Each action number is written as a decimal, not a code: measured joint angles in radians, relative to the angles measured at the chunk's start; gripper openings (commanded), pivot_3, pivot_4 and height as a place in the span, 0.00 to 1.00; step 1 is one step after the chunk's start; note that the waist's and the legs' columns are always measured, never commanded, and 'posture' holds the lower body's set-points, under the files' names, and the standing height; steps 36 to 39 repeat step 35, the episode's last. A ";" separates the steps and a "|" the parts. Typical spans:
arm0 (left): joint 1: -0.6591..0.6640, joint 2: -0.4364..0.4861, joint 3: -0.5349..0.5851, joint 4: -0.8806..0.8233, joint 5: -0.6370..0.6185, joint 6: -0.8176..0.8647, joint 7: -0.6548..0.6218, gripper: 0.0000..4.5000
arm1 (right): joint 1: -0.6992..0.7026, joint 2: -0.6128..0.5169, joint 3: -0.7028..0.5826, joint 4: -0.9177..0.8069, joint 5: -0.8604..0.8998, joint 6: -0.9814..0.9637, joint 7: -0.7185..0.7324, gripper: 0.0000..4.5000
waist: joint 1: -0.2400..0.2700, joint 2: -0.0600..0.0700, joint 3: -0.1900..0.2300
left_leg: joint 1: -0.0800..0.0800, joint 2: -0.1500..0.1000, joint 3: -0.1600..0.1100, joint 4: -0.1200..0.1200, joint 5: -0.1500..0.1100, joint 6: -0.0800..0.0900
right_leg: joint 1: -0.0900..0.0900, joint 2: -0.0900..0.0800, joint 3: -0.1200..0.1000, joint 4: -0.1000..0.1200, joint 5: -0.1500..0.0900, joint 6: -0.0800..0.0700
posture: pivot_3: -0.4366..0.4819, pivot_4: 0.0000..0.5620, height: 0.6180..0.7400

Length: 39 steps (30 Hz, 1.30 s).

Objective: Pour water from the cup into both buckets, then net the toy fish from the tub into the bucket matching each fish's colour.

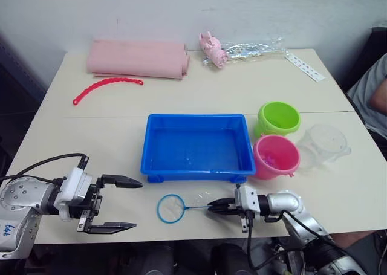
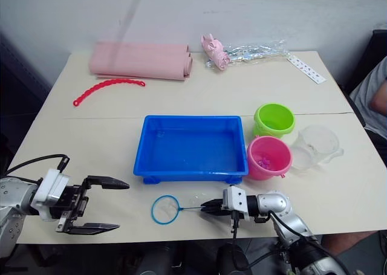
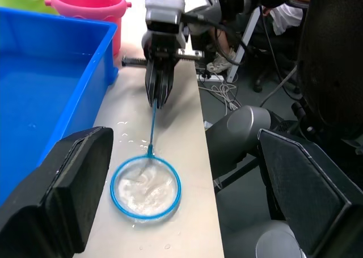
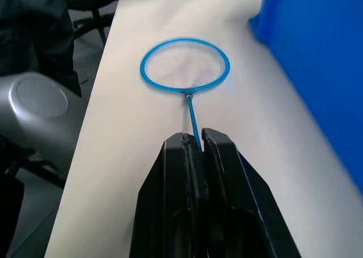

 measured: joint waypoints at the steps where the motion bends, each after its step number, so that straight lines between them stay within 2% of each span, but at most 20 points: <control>1: -0.001 0.000 0.000 -0.001 0.000 0.007 0.006 0.99 | -0.002 0.002 -0.001 0.006 -0.002 -0.002 -0.001 0.00 | 0.000 0.000 0.000 | 0.000 0.000 0.000 0.000 0.000 0.000 | 0.000 0.000 0.000 0.000 0.000 0.000 | 0.48 0.27 1.00; 4: -0.010 0.000 -0.001 -0.002 -0.002 0.029 0.026 1.00 | -0.009 0.008 -0.006 0.008 0.003 0.030 -0.008 0.28 | 0.000 0.000 0.000 | 0.001 0.000 0.000 0.000 0.000 -0.001 | 0.000 0.000 0.000 0.001 0.000 0.000 | 0.48 0.27 1.00; 7: -0.010 0.008 -0.008 -0.005 -0.002 0.043 0.025 1.00 | -0.007 0.005 -0.014 0.006 -0.001 0.032 -0.014 0.60 | 0.001 0.000 0.000 | 0.001 0.000 0.000 0.000 0.000 -0.001 | 0.000 0.000 0.000 0.000 0.000 0.000 | 0.48 0.27 1.00; 10: -0.009 0.028 -0.011 -0.007 -0.002 0.059 0.030 1.00 | 0.024 -0.062 -0.051 -0.067 0.023 0.042 0.013 0.93 | 0.002 0.000 0.000 | 0.001 0.000 0.000 -0.001 0.000 -0.001 | 0.000 0.000 0.000 0.000 0.000 0.000 | 0.48 0.27 1.00; 11: -0.009 0.028 -0.011 -0.009 -0.002 0.066 0.039 1.00 | 0.040 -0.085 -0.069 -0.102 0.044 0.056 0.025 0.99 | 0.002 0.000 0.000 | 0.001 0.000 0.000 -0.001 0.000 -0.001 | 0.000 0.000 0.000 0.000 0.000 0.000 | 0.48 0.27 1.00; 16: 0.011 0.034 0.028 -0.001 0.007 0.090 0.104 1.00 | 0.203 -0.273 -0.177 -0.327 0.179 0.150 0.106 0.99 | 0.004 0.000 0.000 | 0.000 0.000 0.000 -0.002 -0.001 0.000 | 0.001 0.000 0.000 -0.002 0.000 0.000 | 0.48 0.27 1.00; 21: 0.023 0.032 0.084 0.092 0.176 -0.020 0.249 1.00 | 0.352 -0.392 -0.386 -0.454 0.275 0.213 0.103 0.99 | 0.003 0.000 0.000 | 0.002 0.000 0.001 -0.002 -0.001 0.000 | 0.002 0.000 0.000 -0.001 0.000 0.000 | 0.48 0.27 1.00; 25: 0.011 0.024 0.111 0.187 0.248 -0.109 0.323 1.00 | 0.459 -0.418 -0.559 -0.506 0.319 0.245 0.083 0.99 | 0.006 0.000 0.000 | 0.002 0.000 0.001 -0.002 -0.001 0.000 | 0.002 -0.001 0.000 -0.002 0.000 0.000 | 0.48 0.27 1.00; 26: 0.028 0.022 0.131 0.214 0.252 -0.111 0.340 1.00 | 0.507 -0.425 -0.671 -0.507 0.320 0.246 0.066 0.99 | 0.007 -0.001 0.000 | 0.002 0.000 0.001 -0.002 -0.002 0.001 | 0.002 -0.001 0.000 -0.003 0.000 0.000 | 0.48 0.27 1.00; 31: 0.063 -0.037 0.131 0.225 0.252 -0.122 0.380 1.00 | 0.541 -0.423 -0.882 -0.491 0.306 0.237 0.011 0.99 | 0.005 -0.001 -0.001 | 0.002 0.000 0.002 -0.002 -0.002 0.000 | 0.002 -0.001 0.000 -0.003 0.000 0.000 | 0.48 0.27 1.00; 39: 0.059 -0.049 0.130 0.225 0.253 -0.125 0.407 1.00 | 0.509 -0.424 -0.915 -0.456 0.294 0.236 0.007 0.99 | 0.004 -0.001 -0.001 | 0.003 0.000 0.002 -0.002 -0.002 0.000 | 0.002 -0.001 0.001 -0.002 0.000 0.000 | 0.48 0.27 1.00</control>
